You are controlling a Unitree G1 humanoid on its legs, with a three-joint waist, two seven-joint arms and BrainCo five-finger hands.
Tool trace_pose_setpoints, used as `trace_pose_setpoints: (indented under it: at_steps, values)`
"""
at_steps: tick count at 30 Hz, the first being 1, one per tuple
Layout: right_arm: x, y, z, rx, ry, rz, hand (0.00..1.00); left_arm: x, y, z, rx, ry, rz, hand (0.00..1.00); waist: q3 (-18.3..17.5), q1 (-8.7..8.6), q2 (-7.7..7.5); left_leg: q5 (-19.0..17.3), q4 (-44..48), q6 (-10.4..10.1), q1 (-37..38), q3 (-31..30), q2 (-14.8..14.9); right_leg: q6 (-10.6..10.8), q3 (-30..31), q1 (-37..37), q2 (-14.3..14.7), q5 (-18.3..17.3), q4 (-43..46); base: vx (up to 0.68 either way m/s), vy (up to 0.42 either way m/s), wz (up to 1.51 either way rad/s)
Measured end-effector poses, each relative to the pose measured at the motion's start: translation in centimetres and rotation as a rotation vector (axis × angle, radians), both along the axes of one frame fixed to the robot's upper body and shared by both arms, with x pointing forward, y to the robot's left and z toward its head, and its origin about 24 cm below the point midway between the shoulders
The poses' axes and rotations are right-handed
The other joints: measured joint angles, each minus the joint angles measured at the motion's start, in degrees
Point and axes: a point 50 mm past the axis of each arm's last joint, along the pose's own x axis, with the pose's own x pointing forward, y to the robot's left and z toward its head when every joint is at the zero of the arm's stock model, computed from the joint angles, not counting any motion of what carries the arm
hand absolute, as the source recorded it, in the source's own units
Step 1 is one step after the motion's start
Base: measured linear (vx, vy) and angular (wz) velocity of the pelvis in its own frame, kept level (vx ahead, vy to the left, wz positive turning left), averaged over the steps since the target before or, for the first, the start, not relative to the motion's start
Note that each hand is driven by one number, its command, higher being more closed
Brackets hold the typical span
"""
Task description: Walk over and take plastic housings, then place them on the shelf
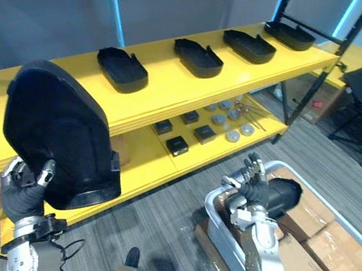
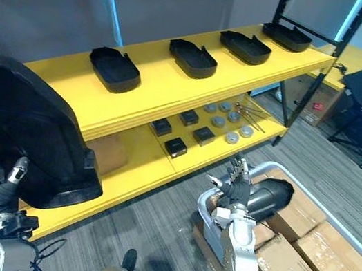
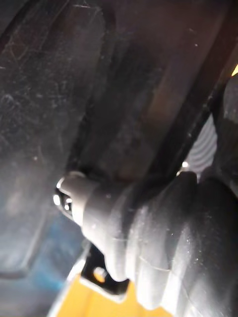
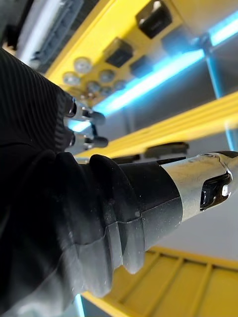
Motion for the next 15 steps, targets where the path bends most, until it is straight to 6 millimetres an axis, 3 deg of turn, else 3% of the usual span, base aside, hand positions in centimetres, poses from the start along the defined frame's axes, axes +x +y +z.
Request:
trace_pose_setpoints:
  at_steps: [6,9,10,11,12,13,14,15]
  values:
    - [0.0,0.3,0.4,0.013,-0.036,0.018,0.0,0.2,-0.4,-0.6,-0.019,0.027,-0.017,1.0,0.96,-0.23,-0.08,0.02,-0.53,-0.14,0.27,0.26,-1.06,0.81,-0.43,0.33,-1.12,-1.62,0.47,-0.09,0.042,0.08]
    - [0.1,0.8,1.2,0.039,-0.088,0.017,0.0,0.2,0.1,0.0,0.026,0.01,-0.001,1.0,1.26,0.17,-1.06,-0.51,1.2,0.33,-2.3,0.15,-3.78,0.87,-2.46,0.41,-3.43,-1.74,0.74,0.01,0.059,0.38]
    - [0.2,1.0,1.4,0.05,-0.102,0.014,0.0,0.4,0.4,0.6,0.056,-0.008,0.008,1.0,1.89,0.78,-2.29,-1.9,2.35,1.17,-2.75,0.67,-5.57,0.31,-3.29,0.81,-5.22,-0.93,1.86,0.11,0.106,0.36]
    - [0.1,1.0,1.3,0.048,-0.102,0.018,0.0,0.6,0.4,0.8,0.063,-0.022,0.005,1.0,2.11,1.12,-2.32,-2.89,2.99,0.75,-2.82,0.57,-6.33,-0.42,-2.94,0.38,-6.72,0.04,5.02,0.14,0.151,0.45]
    - [0.1,1.0,1.2,0.046,-0.099,0.023,0.0,0.9,0.3,0.9,0.064,-0.031,-0.003,1.0,2.1,1.01,-1.83,-3.37,3.33,1.34,-2.66,-0.44,-6.82,-3.15,-2.23,-1.09,-8.45,1.82,10.44,0.15,0.203,0.48]
    - [0.1,1.3,1.5,0.045,-0.126,0.056,0.0,1.0,0.2,1.3,0.1,-0.03,0.002,1.0,2.12,1.03,-1.17,-4.66,3.1,2.34,-1.13,-1.47,-6.8,-10.76,3.55,-5.59,-10.34,7.78,20.18,0.13,0.211,0.48]
    - [0.1,1.5,1.7,0.046,-0.141,0.069,0.0,1.0,0.2,1.6,0.12,-0.029,0.009,1.0,2.08,0.81,-1.09,-5.24,2.9,2.58,-0.36,-1.94,-6.81,-11.69,6.86,-7.31,-10.57,12.09,23.43,0.17,0.203,0.55]
    - [0.1,1.7,2.0,0.043,-0.166,0.095,0.0,1.3,0.5,2.3,0.179,-0.035,0.021,1.0,2.12,-0.07,-0.9,-6.04,2.35,3.0,0.84,-3.82,-6.7,-9.2,12.49,-10.46,-10.25,15.86,29.02,0.2,0.114,0.68]
